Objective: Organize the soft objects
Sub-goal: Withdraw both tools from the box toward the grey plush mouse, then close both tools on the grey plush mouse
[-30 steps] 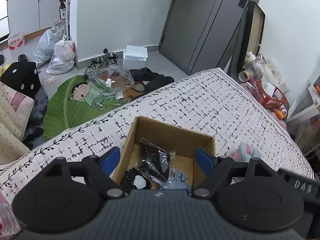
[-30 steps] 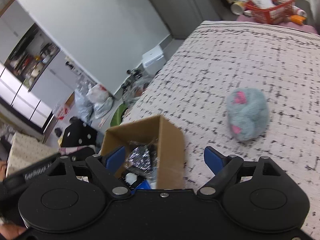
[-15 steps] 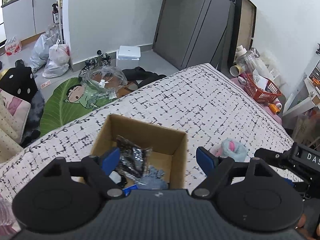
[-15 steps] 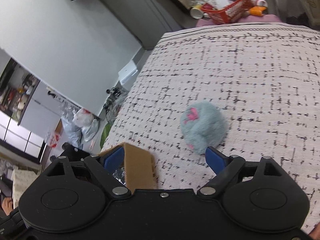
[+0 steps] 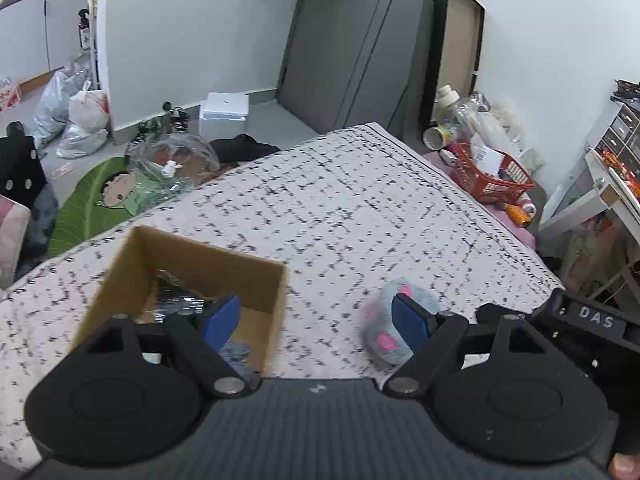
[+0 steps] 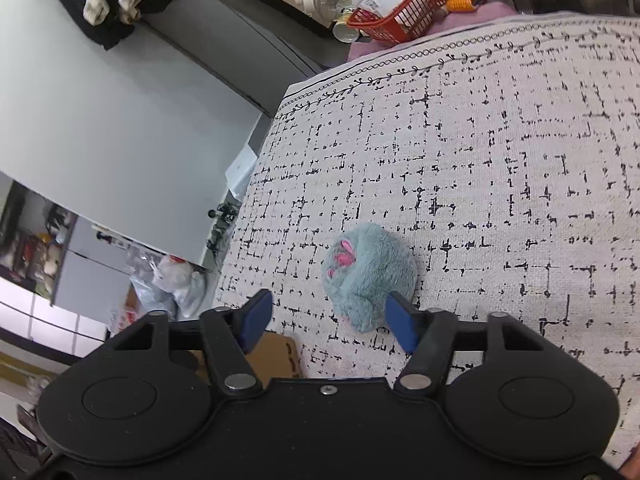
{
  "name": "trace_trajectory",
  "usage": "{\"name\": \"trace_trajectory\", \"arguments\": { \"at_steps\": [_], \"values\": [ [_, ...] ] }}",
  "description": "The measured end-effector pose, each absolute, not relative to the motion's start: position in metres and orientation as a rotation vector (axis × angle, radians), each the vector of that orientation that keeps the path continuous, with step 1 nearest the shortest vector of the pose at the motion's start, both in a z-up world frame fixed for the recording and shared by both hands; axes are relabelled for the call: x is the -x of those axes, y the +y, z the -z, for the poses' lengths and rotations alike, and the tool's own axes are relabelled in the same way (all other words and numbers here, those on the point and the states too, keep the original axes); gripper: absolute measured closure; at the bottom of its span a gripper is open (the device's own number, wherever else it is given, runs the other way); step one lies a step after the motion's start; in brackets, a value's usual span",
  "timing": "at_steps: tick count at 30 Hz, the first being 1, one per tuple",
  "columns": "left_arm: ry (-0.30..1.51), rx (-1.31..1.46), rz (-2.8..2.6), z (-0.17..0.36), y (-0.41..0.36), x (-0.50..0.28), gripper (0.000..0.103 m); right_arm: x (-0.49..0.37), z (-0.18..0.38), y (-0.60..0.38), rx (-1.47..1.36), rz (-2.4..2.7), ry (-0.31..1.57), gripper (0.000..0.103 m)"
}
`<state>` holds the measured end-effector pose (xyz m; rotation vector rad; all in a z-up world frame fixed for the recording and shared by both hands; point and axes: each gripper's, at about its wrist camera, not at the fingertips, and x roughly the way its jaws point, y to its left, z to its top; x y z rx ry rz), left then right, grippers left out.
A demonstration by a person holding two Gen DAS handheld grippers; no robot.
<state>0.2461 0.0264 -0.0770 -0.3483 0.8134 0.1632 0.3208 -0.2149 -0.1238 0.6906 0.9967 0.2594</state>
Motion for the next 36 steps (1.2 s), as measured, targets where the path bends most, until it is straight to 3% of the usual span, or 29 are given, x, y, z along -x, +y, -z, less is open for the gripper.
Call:
{"name": "trace_trajectory", "arguments": {
  "at_steps": [8, 30, 36],
  "values": [
    [0.831, 0.412, -0.141, 0.092, 0.005, -0.274, 0.026, -0.341, 0.136, -0.221, -0.704, -0.229, 1.029, 0.048],
    [0.996, 0.574, -0.166, 0.167, -0.009, -0.343, 0.067, -0.390, 0.200, -0.217, -0.812, -0.214, 1.140, 0.058],
    [1.010, 0.588, -0.176, 0.177, -0.014, -0.352, 0.068, -0.398, 0.209, -0.214, -0.811, -0.217, 1.150, 0.058]
  ]
}}
